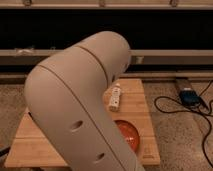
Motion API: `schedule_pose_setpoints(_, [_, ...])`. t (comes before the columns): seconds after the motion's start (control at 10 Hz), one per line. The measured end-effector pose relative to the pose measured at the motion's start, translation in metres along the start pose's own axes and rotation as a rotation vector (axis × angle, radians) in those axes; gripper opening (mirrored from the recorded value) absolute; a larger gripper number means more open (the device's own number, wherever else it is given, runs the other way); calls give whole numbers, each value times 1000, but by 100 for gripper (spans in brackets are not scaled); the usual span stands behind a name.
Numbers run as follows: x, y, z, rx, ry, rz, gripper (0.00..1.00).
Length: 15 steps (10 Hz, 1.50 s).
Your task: Drag the pepper across the table
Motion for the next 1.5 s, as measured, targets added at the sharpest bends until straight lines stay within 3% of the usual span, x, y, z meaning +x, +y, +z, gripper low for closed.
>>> schedule_pose_setpoints(0.2, [-6, -5, 2, 3, -6, 27, 64])
schedule_pose_setpoints(0.3, [-7, -5, 3, 9, -8, 32, 58])
schedule_pose_setpoints(0.6, [-11, -9, 5, 22, -4, 53, 26])
schedule_pose_setpoints(0.9, [-12, -10, 3, 20, -5, 53, 1])
schedule_pose_setpoints(1.5, [-22, 1, -7, -24, -61, 26, 0])
